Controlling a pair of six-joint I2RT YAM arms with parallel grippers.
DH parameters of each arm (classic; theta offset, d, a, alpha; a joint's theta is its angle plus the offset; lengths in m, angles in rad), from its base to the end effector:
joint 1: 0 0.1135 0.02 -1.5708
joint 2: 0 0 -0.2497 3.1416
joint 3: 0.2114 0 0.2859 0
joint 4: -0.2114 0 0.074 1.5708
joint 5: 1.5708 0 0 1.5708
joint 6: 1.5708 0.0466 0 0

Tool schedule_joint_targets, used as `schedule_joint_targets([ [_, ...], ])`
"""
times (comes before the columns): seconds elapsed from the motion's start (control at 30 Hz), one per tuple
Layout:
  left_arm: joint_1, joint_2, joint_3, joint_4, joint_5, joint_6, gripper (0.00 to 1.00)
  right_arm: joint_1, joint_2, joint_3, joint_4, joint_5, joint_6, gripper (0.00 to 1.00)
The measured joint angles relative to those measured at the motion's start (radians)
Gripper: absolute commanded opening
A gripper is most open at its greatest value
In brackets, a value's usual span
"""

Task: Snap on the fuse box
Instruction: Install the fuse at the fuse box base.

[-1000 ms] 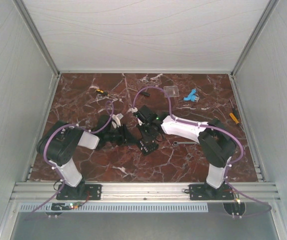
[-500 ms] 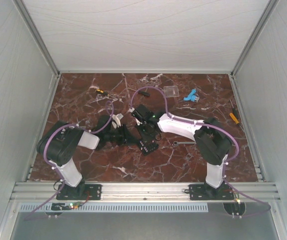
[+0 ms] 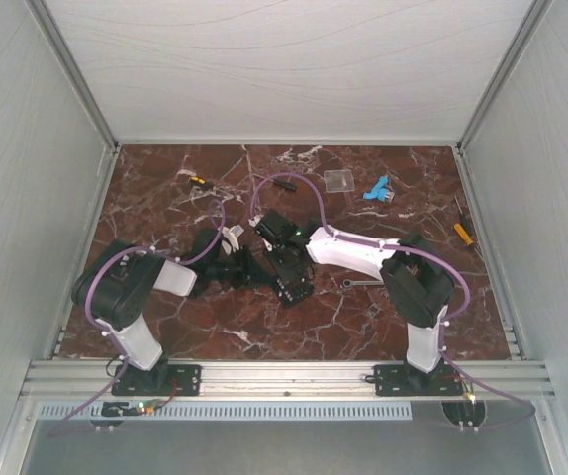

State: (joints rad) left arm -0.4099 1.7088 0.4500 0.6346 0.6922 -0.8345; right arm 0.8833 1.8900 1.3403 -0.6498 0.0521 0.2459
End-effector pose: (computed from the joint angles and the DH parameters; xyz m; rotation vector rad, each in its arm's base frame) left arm 0.2508 -0.1414 0.0490 -0.0717 2.4149 -1.4053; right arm 0.2632 0.3167 0.1434 -0.8619 2.6558 0.2191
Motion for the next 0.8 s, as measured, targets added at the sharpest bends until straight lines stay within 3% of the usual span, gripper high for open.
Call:
schedule_joint_targets([
  [0.17, -0.006, -0.001, 0.0, -0.002, 0.0, -0.003, 0.29, 0.009, -0.012, 0.0, 0.0, 0.018, -0.005, 0.25],
  [0.3, -0.01, -0.006, -0.002, -0.006, 0.0, -0.006, 0.29, 0.009, -0.042, 0.0, -0.001, 0.043, -0.006, 0.25],
  [0.6, -0.01, -0.007, -0.003, -0.006, 0.0, -0.007, 0.29, 0.008, -0.071, 0.0, 0.007, 0.066, -0.014, 0.11],
  [0.8, -0.01, -0.007, -0.003, -0.007, 0.0, -0.007, 0.29, 0.008, -0.069, 0.0, 0.009, 0.049, -0.024, 0.09],
])
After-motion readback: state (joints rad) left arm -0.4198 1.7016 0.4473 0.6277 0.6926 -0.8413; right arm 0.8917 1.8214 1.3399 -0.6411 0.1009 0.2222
